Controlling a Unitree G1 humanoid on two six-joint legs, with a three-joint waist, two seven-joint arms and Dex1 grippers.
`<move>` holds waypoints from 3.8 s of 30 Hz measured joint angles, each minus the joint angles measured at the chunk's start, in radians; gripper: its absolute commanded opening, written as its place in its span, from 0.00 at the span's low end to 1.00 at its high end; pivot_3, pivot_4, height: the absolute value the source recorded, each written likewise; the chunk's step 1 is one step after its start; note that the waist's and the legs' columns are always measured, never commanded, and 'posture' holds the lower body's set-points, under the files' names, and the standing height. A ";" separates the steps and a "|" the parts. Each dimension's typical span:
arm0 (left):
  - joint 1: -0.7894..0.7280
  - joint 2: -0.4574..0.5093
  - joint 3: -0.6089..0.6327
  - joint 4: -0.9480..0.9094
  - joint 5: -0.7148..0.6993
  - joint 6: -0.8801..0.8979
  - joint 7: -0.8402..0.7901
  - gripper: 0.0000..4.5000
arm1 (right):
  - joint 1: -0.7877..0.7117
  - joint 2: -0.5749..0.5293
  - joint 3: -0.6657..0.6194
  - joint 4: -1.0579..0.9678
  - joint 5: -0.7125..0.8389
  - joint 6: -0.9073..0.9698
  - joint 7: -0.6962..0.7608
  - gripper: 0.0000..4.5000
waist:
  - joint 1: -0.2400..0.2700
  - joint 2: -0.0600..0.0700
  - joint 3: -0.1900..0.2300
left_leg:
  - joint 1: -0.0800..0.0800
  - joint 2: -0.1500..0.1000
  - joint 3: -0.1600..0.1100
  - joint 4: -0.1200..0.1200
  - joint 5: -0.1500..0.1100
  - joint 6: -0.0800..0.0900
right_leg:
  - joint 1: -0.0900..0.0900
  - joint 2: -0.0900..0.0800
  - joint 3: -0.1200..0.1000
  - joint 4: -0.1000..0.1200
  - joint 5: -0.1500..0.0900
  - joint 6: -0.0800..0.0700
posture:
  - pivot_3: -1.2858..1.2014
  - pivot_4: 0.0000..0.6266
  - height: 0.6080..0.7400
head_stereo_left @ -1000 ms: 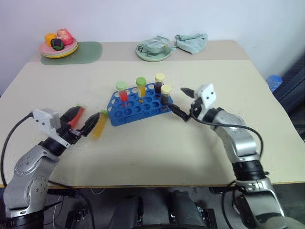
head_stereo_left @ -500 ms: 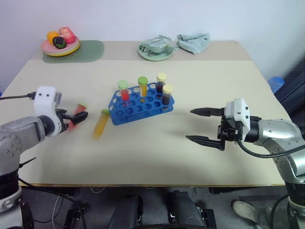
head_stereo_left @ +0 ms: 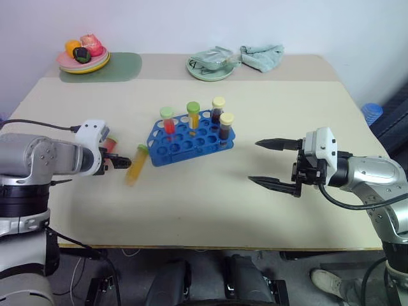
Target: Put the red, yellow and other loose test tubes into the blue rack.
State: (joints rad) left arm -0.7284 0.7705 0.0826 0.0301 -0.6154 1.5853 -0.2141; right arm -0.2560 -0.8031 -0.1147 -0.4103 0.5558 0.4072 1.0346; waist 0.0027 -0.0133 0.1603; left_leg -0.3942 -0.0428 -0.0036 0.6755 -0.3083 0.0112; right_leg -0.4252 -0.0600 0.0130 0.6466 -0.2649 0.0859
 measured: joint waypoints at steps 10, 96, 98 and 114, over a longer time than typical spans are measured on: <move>-0.110 -0.057 -0.059 0.115 0.072 -0.002 -0.062 0.96 | -0.001 -0.001 0.000 -0.027 0.013 0.024 -0.014 0.95 | 0.010 0.000 0.000 | -0.013 0.000 0.000 0.007 0.000 0.000 | -0.010 0.000 -0.001 0.003 0.000 0.000 | 0.52 0.24 1.00; 0.184 -0.329 -0.148 -0.153 0.110 -1.351 -0.272 0.17 | 0.031 0.013 -0.064 -0.088 0.038 0.108 -0.131 0.96 | 0.010 0.001 -0.001 | 0.000 -0.001 0.000 0.006 0.001 -0.001 | 0.002 0.002 0.000 0.001 0.000 0.000 | 0.52 0.24 1.00; 0.185 -0.383 -0.147 -0.044 0.162 -1.468 -0.312 0.17 | 0.053 0.008 -0.082 -0.108 0.040 0.117 -0.147 0.96 | 0.011 0.001 -0.001 | -0.001 0.000 0.000 0.007 0.001 0.000 | 0.002 0.002 0.000 0.001 0.000 0.000 | 0.52 0.24 1.00; 0.145 -0.601 -0.149 0.380 0.322 -1.877 -0.494 0.17 | 0.146 -0.023 -0.174 -0.187 0.078 0.176 -0.193 0.96 | 0.010 0.000 -0.001 | -0.002 0.000 0.000 0.008 -0.003 0.006 | 0.001 0.002 0.000 0.002 0.000 0.001 | 0.52 0.24 1.00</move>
State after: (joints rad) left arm -0.5839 0.1694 -0.0665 0.4102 -0.2937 -0.2920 -0.7084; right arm -0.1099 -0.8264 -0.2891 -0.5976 0.6340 0.5828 0.8414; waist 0.0130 -0.0129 0.1593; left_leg -0.3964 -0.0431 -0.0033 0.6833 -0.3110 0.0172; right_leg -0.4241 -0.0583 0.0127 0.6485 -0.2646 0.0866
